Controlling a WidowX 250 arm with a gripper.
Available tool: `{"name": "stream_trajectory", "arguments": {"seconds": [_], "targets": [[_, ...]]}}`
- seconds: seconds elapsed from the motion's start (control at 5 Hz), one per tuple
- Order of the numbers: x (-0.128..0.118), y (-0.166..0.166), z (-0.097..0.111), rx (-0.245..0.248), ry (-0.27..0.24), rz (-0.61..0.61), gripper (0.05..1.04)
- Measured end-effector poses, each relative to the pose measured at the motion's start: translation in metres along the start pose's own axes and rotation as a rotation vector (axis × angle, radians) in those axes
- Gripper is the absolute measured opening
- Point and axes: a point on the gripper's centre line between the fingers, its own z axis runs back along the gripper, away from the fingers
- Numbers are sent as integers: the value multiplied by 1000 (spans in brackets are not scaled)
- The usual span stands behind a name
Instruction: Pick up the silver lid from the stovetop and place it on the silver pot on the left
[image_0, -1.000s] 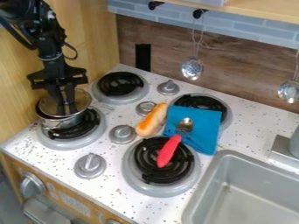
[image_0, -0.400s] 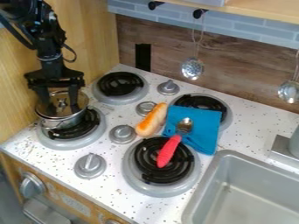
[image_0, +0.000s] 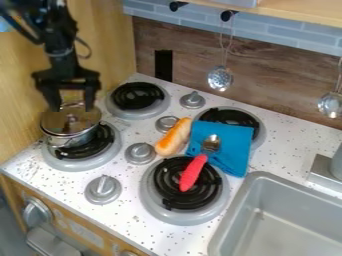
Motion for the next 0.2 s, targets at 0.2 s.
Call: {"name": "stream_trajectory", "arguments": {"seconds": [0.2], "targets": [[-16,-18,28,-13,-13,-101,1001]]}}
